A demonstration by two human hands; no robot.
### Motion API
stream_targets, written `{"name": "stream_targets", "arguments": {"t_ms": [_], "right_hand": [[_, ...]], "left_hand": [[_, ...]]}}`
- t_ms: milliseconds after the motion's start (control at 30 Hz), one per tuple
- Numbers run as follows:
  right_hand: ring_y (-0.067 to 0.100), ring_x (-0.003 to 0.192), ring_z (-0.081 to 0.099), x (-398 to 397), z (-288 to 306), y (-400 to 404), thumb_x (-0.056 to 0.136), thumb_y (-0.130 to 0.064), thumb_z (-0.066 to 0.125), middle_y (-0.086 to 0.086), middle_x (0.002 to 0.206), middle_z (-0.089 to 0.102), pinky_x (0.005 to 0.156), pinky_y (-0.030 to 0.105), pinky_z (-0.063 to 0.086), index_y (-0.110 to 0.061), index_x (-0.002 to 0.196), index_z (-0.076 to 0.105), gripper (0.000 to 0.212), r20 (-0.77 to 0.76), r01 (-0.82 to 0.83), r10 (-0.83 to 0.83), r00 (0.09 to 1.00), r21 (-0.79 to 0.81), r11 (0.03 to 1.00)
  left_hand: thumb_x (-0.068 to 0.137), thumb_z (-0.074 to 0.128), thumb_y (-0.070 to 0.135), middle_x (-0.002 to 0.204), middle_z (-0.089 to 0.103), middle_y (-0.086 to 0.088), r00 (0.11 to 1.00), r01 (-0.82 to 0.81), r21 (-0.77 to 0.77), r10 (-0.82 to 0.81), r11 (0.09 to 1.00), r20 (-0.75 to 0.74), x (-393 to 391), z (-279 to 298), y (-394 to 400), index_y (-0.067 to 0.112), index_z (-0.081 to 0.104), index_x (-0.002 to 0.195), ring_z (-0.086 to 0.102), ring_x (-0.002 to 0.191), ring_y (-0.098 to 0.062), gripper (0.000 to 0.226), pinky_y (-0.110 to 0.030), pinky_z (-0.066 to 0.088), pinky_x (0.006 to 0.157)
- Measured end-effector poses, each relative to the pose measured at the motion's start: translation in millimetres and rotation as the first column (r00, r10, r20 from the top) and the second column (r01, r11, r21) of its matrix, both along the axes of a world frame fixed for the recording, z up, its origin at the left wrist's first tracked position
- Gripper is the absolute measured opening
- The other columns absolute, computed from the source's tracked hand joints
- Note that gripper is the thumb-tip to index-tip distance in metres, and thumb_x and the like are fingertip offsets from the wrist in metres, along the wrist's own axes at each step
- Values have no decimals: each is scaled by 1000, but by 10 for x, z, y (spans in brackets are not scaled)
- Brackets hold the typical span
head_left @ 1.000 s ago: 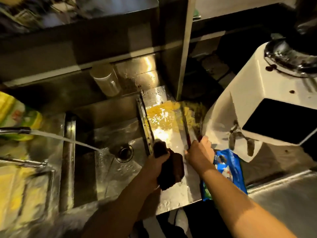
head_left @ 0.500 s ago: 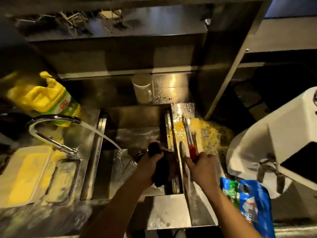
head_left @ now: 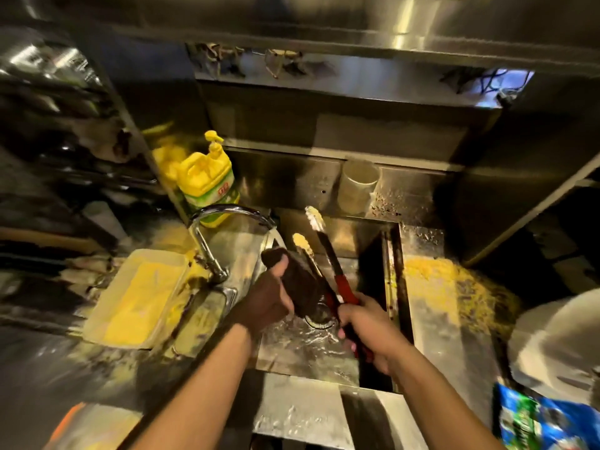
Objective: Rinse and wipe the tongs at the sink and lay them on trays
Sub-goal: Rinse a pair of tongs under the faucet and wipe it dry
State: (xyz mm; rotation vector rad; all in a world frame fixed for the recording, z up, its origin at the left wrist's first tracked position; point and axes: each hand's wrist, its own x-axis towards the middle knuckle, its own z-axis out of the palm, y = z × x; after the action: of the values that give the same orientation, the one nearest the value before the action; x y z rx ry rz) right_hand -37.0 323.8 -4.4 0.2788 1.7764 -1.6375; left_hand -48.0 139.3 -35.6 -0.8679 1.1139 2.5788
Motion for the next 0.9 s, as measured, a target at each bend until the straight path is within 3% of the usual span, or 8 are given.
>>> {"name": "stream_targets", "arguments": {"t_ms": [133, 233, 300, 467, 567, 700, 800, 900], "right_hand": [[10, 37, 40, 143, -12, -283, 66, -6, 54, -5, 46, 49, 35, 21, 30, -8, 89, 59, 23, -38, -60, 60, 997, 16, 998], [12, 38, 40, 238, -28, -266, 61, -15, 56, -5, 47, 47, 37, 23, 32, -13, 79, 58, 18, -79, -110, 116, 990, 70, 991], [13, 35, 39, 258, -24, -163, 59, -17, 56, -3, 48, 48, 35, 20, 31, -16, 75, 58, 16, -41, -145, 148, 988, 71, 987], [13, 38, 39, 192, -59, -183, 63, -14, 55, -5, 46, 46, 37, 22, 31, -11, 84, 56, 21, -30, -105, 108, 994, 94, 990], [14, 35, 37, 209, -45, -156, 64, -13, 56, -3, 47, 46, 35, 21, 30, -12, 87, 55, 23, 27, -132, 131, 991, 45, 990], [15, 34, 35, 58, 2, -171, 63, -13, 53, -1, 46, 44, 36, 20, 27, -12, 85, 52, 22, 5, -95, 94, 996, 78, 992], [15, 37, 35, 48, -2, -159, 62, -10, 56, -2, 47, 43, 35, 21, 28, -9, 87, 52, 25, 39, -96, 95, 995, 37, 995], [14, 36, 37, -14, -3, -167, 61, -14, 57, -4, 46, 45, 37, 22, 30, -11, 81, 56, 21, -5, -87, 88, 996, 83, 993]], "left_hand": [[104, 42, 35, 87, 68, -18, 994, 68, -83, -60, 994, 96, -239, 51, -31, 5, 65, 93, 66, 81, -29, 39, -41, 52, 87], [97, 51, 7, 97, 66, -25, 993, 98, -216, -81, 971, 90, -402, 89, -92, -3, 66, 103, 67, 83, -32, 19, -49, 58, 88], [96, 46, -1, 96, 65, -23, 991, 14, -248, 19, 969, 131, -546, 36, -143, -2, 63, 116, 65, 83, -32, 26, -55, 53, 95], [95, 52, -3, 72, 70, -18, 988, 58, -209, -26, 976, 155, -574, -28, 60, -3, 63, 93, 69, 60, -28, 11, -39, 61, 63], [99, 45, -1, 85, 70, -21, 985, 16, -214, 21, 977, 174, -695, -146, -15, -7, 62, 112, 68, 63, -29, 22, -42, 60, 66], [93, 56, -3, 61, 72, -12, 983, 105, -221, -68, 970, 168, -671, -116, 162, -3, 65, 90, 71, 52, -24, 9, -32, 58, 49], [99, 48, 1, 99, 71, -20, 981, 51, -199, -11, 979, 195, -788, -225, 88, -5, 59, 121, 72, 82, -32, 26, -43, 60, 78], [93, 58, 1, 70, 72, -14, 980, 106, -170, -74, 980, 185, -740, -235, 195, -2, 66, 94, 71, 55, -23, 8, -30, 59, 52]]}}
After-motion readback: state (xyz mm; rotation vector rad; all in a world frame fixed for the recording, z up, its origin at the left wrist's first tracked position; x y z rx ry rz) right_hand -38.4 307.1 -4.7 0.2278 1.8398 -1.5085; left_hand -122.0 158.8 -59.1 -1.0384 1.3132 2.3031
